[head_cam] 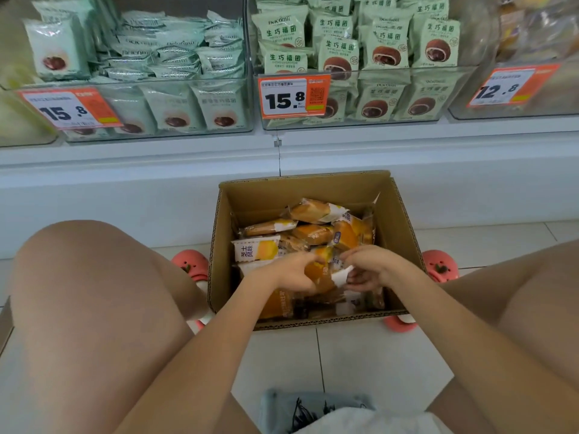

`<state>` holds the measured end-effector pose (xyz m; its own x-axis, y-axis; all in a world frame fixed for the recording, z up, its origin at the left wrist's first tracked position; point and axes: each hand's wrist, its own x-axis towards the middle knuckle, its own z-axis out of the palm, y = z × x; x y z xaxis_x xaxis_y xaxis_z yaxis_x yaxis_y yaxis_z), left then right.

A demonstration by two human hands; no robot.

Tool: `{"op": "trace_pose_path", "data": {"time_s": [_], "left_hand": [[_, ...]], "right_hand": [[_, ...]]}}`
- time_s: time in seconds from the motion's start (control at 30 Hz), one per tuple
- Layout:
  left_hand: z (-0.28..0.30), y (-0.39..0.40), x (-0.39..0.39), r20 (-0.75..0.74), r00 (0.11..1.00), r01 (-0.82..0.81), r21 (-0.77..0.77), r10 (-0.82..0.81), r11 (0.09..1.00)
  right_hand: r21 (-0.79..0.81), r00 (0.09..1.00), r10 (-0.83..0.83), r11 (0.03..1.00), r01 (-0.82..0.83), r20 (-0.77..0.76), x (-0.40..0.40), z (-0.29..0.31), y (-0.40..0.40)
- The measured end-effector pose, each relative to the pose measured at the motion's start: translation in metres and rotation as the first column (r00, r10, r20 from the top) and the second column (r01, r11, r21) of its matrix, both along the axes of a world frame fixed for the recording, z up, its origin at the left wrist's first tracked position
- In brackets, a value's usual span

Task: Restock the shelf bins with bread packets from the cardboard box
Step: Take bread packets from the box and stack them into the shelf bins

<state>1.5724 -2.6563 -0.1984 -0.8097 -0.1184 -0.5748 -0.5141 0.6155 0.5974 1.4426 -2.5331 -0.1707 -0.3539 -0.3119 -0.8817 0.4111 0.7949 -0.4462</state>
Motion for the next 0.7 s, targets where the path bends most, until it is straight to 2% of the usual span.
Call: {"op": "trace_pose_path", "data": {"time_s": [0.07, 0.17, 0.23, 0.27, 0.33, 0.4, 0.43, 0.5, 0.57, 0.63, 0.7], "left_hand": [[0.004, 0.008, -0.003, 0.012, 1.000, 0.000, 0.109, -0.002, 0.994], [0.004, 0.016, -0.006, -0.216, 0.973, -0.088, -0.015, 0.083, 0.996], [0.005, 0.011, -0.006, -0.293, 0.943, -0.165, -0.007, 0.156, 0.986], [0.008, 0.006, -0.005, -0.270, 0.940, -0.192, 0.085, 0.208, 0.978], [0.017, -0.006, -0.003, -0.181, 0.937, -0.240, 0.284, 0.298, 0.928], [0.026, -0.015, -0.002, -0.058, 0.925, -0.319, 0.414, 0.375, 0.852], [0.029, -0.018, -0.002, 0.000, 0.910, -0.363, 0.481, 0.414, 0.798], [0.030, -0.022, -0.003, 0.067, 0.877, -0.414, 0.609, 0.475, 0.677], [0.030, -0.024, -0.004, 0.071, 0.872, -0.414, 0.635, 0.485, 0.652], [0.030, -0.024, -0.003, 0.070, 0.867, -0.429, 0.610, 0.494, 0.666], [0.030, -0.025, -0.002, 0.091, 0.812, -0.500, 0.617, 0.576, 0.608]], "right_hand": [[-0.098, 0.981, -0.158, 0.981, 0.169, 0.112, -0.004, 0.014, 0.002], [-0.200, 0.944, -0.259, 0.933, 0.299, 0.204, -0.007, 0.025, 0.008], [-0.234, 0.945, -0.264, 0.923, 0.305, 0.191, -0.011, 0.029, 0.009], [-0.241, 0.966, -0.223, 0.938, 0.249, 0.130, -0.013, 0.031, 0.009], [-0.212, 0.992, -0.014, 0.977, -0.013, -0.129, -0.021, 0.037, 0.010], [-0.164, 0.909, 0.200, 0.947, -0.275, -0.366, -0.028, 0.040, 0.014], [-0.185, 0.891, 0.252, 0.922, -0.340, -0.378, -0.030, 0.040, 0.016], [-0.312, 0.942, 0.277, 0.892, -0.326, -0.192, -0.027, 0.037, 0.018], [-0.417, 0.963, 0.268, 0.871, -0.258, -0.035, -0.022, 0.030, 0.017], [-0.447, 0.971, 0.236, 0.866, -0.223, -0.026, -0.017, 0.024, 0.016], [-0.452, 0.984, 0.169, 0.875, -0.172, -0.048, -0.013, 0.022, 0.014]]}}
